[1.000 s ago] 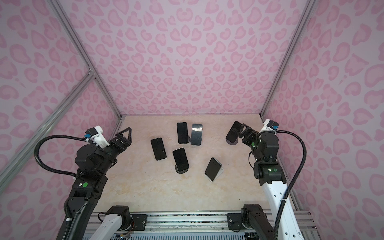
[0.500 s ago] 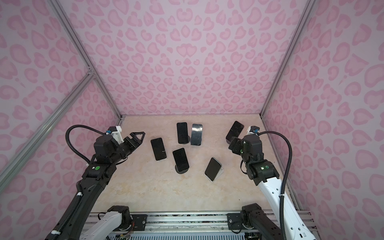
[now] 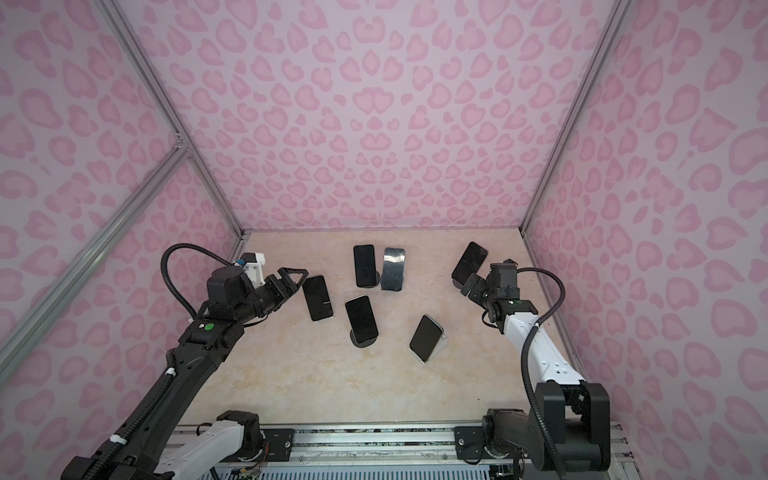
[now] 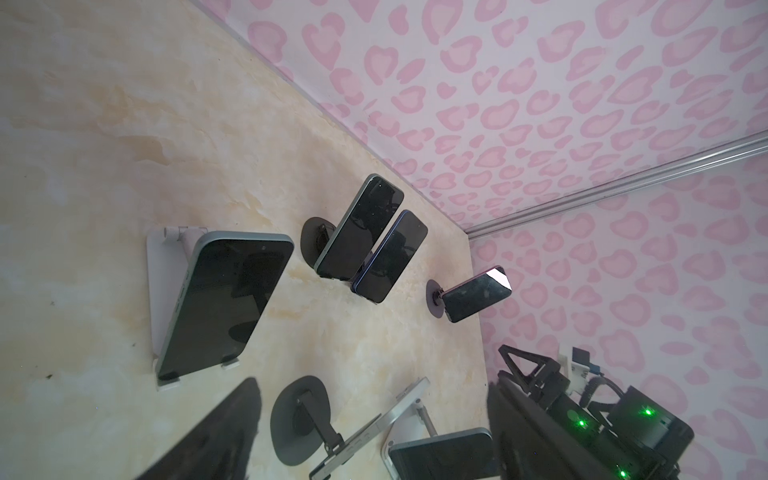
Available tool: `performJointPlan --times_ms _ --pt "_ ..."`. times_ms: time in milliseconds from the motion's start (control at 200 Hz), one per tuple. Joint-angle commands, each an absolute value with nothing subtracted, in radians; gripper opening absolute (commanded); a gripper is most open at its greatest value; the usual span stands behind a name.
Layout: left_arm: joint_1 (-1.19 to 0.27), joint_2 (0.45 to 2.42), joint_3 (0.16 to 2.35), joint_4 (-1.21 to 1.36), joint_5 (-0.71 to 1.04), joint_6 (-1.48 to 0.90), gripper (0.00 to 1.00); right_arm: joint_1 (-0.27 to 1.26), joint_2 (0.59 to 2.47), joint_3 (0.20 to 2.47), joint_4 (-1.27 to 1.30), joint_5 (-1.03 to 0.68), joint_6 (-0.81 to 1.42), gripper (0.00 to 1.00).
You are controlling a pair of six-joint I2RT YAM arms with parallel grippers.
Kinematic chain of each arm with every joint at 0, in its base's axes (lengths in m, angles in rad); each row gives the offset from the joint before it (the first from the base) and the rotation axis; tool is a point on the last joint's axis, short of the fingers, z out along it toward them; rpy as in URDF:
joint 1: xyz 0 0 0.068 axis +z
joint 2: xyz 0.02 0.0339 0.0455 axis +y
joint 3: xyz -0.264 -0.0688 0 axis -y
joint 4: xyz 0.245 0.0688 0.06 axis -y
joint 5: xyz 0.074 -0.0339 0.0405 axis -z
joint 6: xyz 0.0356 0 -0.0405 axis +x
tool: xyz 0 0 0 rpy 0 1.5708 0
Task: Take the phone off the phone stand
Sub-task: 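Raise the right gripper toward the pink-edged phone while the left arm lifts forward, then lower the open right gripper over the top edge of the pink-edged phone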
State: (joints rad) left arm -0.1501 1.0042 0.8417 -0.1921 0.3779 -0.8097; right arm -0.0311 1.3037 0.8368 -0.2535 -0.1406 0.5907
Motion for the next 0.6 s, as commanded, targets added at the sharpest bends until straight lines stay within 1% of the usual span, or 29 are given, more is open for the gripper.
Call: performJointPlan --times_ms 0,65,345,425,595 --pt "-0.151 1.012 0.845 -0.143 0.406 -0.809 0.89 -0.05 1.38 0.842 -0.109 -0.264 0.626 0.99" --pt "-0.151 1.019 0.846 -0.136 0.42 -0.807 0.89 -0.044 1.418 0.855 -0.095 -0.257 0.622 0.99" --pt "-0.153 1.003 0.813 -0.116 0.407 -0.804 0.89 0.006 1.554 0.915 -0.124 -0.054 0.611 0.99" --pt "-0.153 1.002 0.812 -0.116 0.407 -0.803 0.89 0.019 1.587 0.948 -0.166 -0.028 0.617 0.99" --pt "-0.153 1.009 0.815 -0.116 0.41 -0.803 0.89 0.042 1.624 0.932 -0.139 0.029 0.664 0.99"
